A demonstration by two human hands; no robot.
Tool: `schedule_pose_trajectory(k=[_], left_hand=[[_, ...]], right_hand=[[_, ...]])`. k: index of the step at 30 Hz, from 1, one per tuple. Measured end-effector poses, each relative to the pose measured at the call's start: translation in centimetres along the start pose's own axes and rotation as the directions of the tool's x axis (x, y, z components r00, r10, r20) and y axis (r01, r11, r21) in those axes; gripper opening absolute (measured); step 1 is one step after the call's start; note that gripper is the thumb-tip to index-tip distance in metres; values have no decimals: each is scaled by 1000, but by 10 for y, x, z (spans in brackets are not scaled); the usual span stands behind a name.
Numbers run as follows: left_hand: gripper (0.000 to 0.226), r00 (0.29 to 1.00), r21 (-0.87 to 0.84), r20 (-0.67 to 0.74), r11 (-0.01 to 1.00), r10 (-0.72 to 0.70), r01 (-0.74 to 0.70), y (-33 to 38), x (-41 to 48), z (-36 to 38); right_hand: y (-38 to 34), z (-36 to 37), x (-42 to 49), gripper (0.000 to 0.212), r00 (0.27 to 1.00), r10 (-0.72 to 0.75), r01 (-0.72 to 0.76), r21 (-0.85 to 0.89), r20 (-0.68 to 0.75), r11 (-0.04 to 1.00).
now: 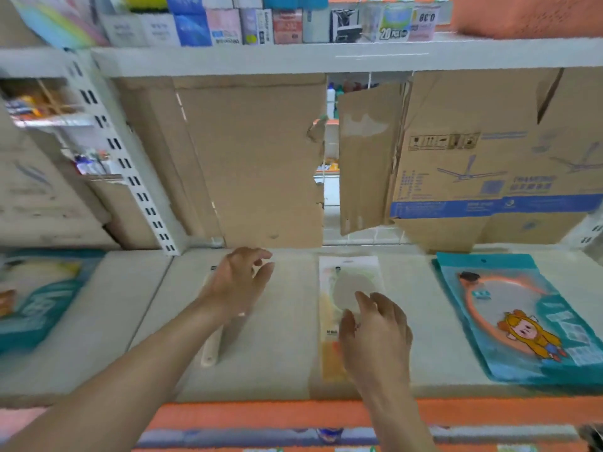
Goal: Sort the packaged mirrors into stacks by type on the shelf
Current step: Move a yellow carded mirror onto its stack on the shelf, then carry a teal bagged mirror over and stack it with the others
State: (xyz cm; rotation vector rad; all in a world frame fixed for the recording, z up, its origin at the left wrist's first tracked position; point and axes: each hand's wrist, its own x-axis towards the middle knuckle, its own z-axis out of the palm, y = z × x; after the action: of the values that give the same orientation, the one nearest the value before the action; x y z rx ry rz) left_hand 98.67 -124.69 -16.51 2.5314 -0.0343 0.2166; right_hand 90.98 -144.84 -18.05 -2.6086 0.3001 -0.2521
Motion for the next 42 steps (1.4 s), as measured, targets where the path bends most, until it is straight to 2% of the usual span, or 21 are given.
schedule_pose_trajectory(k=[3, 6, 8, 12, 15, 20, 23, 27, 31, 38, 42], left_hand=[[30, 997, 101, -77, 995, -2, 10, -33, -26, -33], [49, 989, 239, -139, 967, -53, 85, -68, -58, -61], [52, 978, 300, -193, 945, -76, 133, -89, -80, -76], [47, 951, 419, -262, 868, -166, 267, -116, -131, -109], [48, 926, 441, -300, 827, -230, 348, -139, -170, -129], [70, 886, 382, -313, 808, -344, 449, -187, -236, -156], [79, 864, 372, -324, 788, -386, 491, -208, -275, -172], [69, 837, 383, -355, 752, -415, 536, -239, -316, -194], [69, 814, 375, -395, 735, -426, 566, -261, -345, -218], [60, 782, 380, -458, 703, -422, 601, -287, -371, -248], [54, 770, 370, -447, 690, -455, 622, -302, -377, -261]], right_hand=[[-35, 19, 0, 47, 982, -126, 121, 42, 144, 992], [-70, 35, -10, 48, 939, -240, 231, 65, 247, 971], [-95, 44, -21, 48, 905, -299, 296, 56, 302, 954], [-144, 62, -55, 49, 844, -433, 441, 49, 316, 896], [-175, 74, -87, 50, 816, -499, 512, 36, 293, 858], [-216, 95, -146, 52, 766, -502, 539, 24, 401, 842], [-236, 104, -176, 50, 760, -499, 535, 36, 416, 844], [-262, 117, -212, 51, 757, -500, 525, 65, 420, 849], [-287, 125, -242, 48, 750, -533, 547, 86, 390, 833], [-326, 134, -269, 48, 723, -595, 586, 143, 351, 797], [-351, 143, -276, 42, 710, -614, 577, 216, 346, 788]])
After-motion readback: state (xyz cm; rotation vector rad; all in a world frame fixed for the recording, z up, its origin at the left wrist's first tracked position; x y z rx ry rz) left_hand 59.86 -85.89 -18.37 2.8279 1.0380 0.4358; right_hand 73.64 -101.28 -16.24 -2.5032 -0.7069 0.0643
